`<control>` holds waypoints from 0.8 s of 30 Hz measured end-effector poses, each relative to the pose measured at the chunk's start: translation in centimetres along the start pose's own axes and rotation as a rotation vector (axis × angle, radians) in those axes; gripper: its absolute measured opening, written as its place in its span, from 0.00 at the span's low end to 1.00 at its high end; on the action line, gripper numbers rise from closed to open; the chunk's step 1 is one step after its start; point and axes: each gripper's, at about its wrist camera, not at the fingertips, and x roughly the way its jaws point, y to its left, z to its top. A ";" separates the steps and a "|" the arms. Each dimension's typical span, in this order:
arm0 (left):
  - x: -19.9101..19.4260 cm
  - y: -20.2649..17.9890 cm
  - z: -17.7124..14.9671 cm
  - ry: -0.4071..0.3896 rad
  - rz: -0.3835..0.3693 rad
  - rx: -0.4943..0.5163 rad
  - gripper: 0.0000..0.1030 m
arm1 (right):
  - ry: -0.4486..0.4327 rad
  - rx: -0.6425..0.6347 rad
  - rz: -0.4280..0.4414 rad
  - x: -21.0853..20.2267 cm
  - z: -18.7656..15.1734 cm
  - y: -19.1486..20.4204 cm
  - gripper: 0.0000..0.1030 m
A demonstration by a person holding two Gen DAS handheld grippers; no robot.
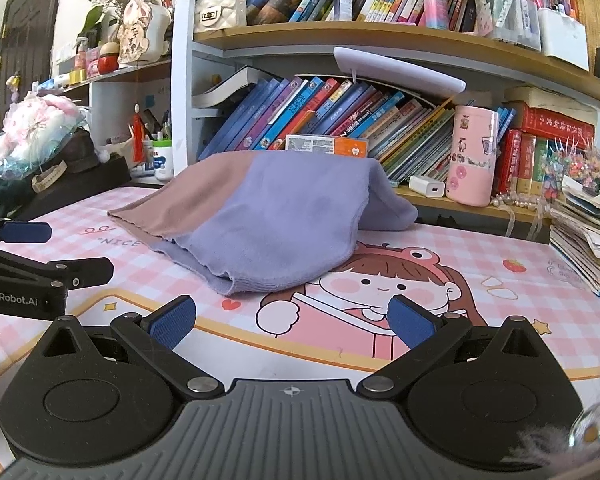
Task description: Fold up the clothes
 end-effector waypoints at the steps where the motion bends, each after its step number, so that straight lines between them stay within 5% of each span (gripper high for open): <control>1: -0.1 0.0 0.0 -0.004 0.001 0.003 1.00 | 0.001 0.002 -0.001 0.0 0.0 0.0 1.00; 14: -1.5 -1.7 -0.2 -0.091 -0.017 0.112 1.00 | 0.064 0.091 -0.020 1.1 -0.1 -1.4 1.00; 18: -0.8 -1.7 0.4 -0.069 -0.132 0.103 1.00 | 0.064 0.210 0.057 1.6 0.1 -4.2 1.00; 24: 4.3 -5.0 4.1 -0.010 -0.172 0.151 1.00 | 0.050 0.519 0.168 6.2 3.5 -11.3 1.00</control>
